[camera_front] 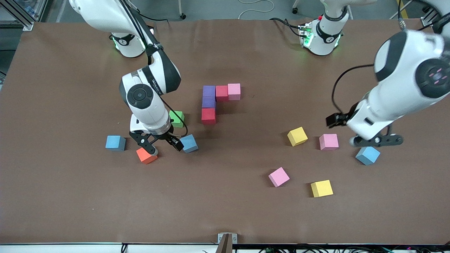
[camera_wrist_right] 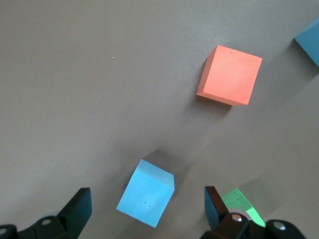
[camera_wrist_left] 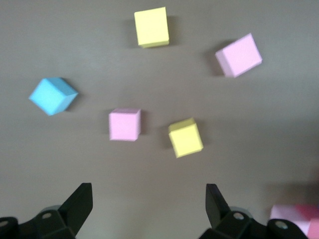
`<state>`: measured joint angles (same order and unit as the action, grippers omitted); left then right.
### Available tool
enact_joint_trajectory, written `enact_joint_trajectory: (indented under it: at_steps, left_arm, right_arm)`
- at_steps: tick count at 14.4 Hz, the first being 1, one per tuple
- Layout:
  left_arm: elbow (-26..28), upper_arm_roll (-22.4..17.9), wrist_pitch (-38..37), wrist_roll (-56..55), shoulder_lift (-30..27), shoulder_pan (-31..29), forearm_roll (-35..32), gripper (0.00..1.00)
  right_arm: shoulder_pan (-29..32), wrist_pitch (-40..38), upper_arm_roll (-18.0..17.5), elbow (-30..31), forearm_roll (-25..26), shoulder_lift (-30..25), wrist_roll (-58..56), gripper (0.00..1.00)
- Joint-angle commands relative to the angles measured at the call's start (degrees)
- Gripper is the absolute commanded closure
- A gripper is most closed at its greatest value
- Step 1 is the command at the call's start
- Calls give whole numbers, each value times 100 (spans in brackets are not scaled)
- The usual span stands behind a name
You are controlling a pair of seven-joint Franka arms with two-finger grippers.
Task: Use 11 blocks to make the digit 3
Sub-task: 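Lower the left gripper onto the pink cube and grasp it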
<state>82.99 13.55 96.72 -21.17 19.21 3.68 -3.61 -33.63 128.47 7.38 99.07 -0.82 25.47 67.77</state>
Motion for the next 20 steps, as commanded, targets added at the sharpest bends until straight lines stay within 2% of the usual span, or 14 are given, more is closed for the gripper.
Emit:
enact_joint_trajectory:
  at_steps: [1, 4, 9, 13, 16, 20]
  left_arm:
    - [-134, 7, 529, -842, 494, 221, -26, 0]
    - [-160, 7, 1188, -1248, 1170, 300, 1, 0]
    - [-291, -54, 2235, -1994, 1988, 494, 1, 0]
    - [-546, -54, 2631, -2804, 2410, 590, 18, 0]
    - [-661, -81, 3114, -2840, 2701, 590, 10, 0]
    - [-1100, -81, 3290, -2787, 3061, 643, 10, 0]
  right_arm:
    - [58, 38, -53, 95, 126, -68, 70, 0]
    - [58, 20, -53, 95, 126, -69, 61, 0]
    - [58, 29, -53, 87, 135, -69, 61, 0]
    - [49, 29, -53, 87, 135, -69, 61, 0]
    - [5, 37, -53, 95, 126, -60, 78, 0]
    - [-12, 73, -61, 87, 117, -51, 192, 0]
